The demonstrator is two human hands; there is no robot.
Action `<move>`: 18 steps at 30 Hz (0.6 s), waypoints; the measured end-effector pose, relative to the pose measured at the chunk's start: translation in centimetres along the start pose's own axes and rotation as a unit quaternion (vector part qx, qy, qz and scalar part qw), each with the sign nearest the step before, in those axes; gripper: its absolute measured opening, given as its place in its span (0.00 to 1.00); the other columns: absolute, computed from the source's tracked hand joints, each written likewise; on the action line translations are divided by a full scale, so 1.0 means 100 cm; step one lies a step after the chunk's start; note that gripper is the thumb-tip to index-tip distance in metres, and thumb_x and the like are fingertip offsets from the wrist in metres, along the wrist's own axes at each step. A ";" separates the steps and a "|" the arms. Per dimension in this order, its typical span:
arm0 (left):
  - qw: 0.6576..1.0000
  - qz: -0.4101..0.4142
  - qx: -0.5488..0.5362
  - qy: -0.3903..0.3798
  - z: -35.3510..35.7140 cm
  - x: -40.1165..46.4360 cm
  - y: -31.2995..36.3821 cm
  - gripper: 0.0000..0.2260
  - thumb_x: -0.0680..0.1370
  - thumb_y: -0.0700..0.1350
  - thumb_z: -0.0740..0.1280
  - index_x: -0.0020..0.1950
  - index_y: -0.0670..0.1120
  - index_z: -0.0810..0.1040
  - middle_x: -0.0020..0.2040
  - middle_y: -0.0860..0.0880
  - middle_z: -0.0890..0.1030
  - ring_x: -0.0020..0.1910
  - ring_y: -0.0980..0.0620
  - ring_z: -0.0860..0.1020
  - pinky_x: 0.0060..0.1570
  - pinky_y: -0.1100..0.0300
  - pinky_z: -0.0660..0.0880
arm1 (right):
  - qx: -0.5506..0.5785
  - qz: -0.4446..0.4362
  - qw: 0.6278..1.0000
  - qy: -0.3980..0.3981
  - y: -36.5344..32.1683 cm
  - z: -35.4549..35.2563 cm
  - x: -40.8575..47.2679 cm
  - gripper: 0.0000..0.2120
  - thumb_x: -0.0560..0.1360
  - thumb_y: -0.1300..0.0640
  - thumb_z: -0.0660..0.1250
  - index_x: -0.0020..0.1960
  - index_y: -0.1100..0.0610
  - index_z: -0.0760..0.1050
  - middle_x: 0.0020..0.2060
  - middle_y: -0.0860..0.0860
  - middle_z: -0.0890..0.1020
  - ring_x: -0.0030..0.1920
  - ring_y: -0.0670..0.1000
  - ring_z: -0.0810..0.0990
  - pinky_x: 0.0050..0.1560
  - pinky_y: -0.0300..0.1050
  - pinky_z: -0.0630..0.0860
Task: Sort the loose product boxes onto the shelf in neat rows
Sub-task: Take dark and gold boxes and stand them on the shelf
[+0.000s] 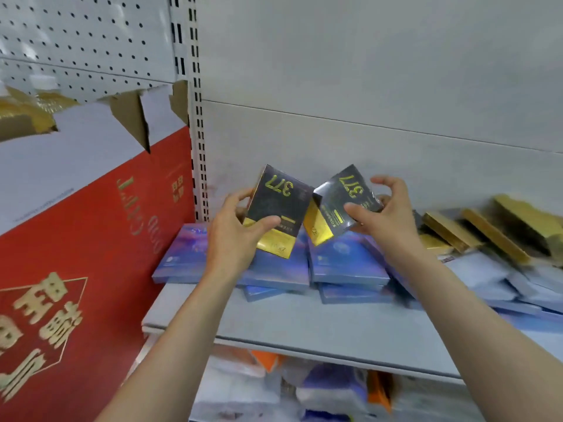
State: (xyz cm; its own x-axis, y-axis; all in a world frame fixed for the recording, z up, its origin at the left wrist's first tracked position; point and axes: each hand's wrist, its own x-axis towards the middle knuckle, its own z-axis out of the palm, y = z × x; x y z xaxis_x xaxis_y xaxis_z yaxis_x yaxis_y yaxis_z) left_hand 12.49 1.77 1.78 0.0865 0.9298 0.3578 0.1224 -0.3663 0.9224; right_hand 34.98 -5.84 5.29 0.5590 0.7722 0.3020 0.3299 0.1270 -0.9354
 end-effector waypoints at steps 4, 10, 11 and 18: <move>0.997 0.041 -0.034 -0.063 0.040 -0.029 0.033 0.23 0.68 0.45 0.77 0.57 0.66 0.77 0.42 0.53 0.81 0.39 0.55 0.79 0.42 0.62 0.75 | -0.023 -0.038 0.999 -0.003 -0.007 -0.070 -0.024 0.38 0.71 0.66 0.73 0.68 0.33 0.66 0.43 0.42 0.78 0.38 0.54 0.80 0.41 0.56 0.83; 0.979 0.011 -0.098 -0.180 0.131 -0.106 0.084 0.21 0.70 0.41 0.74 0.61 0.53 0.75 0.51 0.49 0.82 0.46 0.55 0.80 0.43 0.65 0.75 | -0.036 -0.032 0.996 0.081 -0.001 -0.206 -0.067 0.33 0.65 0.61 0.78 0.60 0.37 0.67 0.55 0.56 0.79 0.50 0.58 0.82 0.46 0.59 0.83; 0.975 0.000 -0.106 -0.197 0.144 -0.116 0.091 0.20 0.69 0.40 0.73 0.59 0.51 0.74 0.52 0.48 0.81 0.47 0.54 0.81 0.41 0.64 0.75 | -0.030 -0.023 0.995 0.097 0.002 -0.226 -0.074 0.32 0.64 0.59 0.79 0.58 0.40 0.67 0.55 0.59 0.79 0.48 0.58 0.82 0.45 0.57 0.81; 0.952 0.019 -0.099 -0.288 0.289 -0.226 0.171 0.07 0.71 0.43 0.76 0.46 0.47 0.81 0.42 0.50 0.82 0.42 0.54 0.78 0.43 0.61 0.72 | 0.012 0.007 0.971 0.240 0.035 -0.433 -0.151 0.19 0.69 0.54 0.78 0.40 0.51 0.66 0.37 0.57 0.76 0.39 0.56 0.82 0.37 0.52 0.82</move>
State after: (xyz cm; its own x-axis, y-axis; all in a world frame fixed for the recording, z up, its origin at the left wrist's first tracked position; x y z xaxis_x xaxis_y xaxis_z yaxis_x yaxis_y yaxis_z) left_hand 41.21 -26.55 5.28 0.6223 0.7210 0.3048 -0.0752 -0.3326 0.9401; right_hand 60.65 -44.04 5.36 0.8557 0.3948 0.3344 0.3051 0.1369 -0.9424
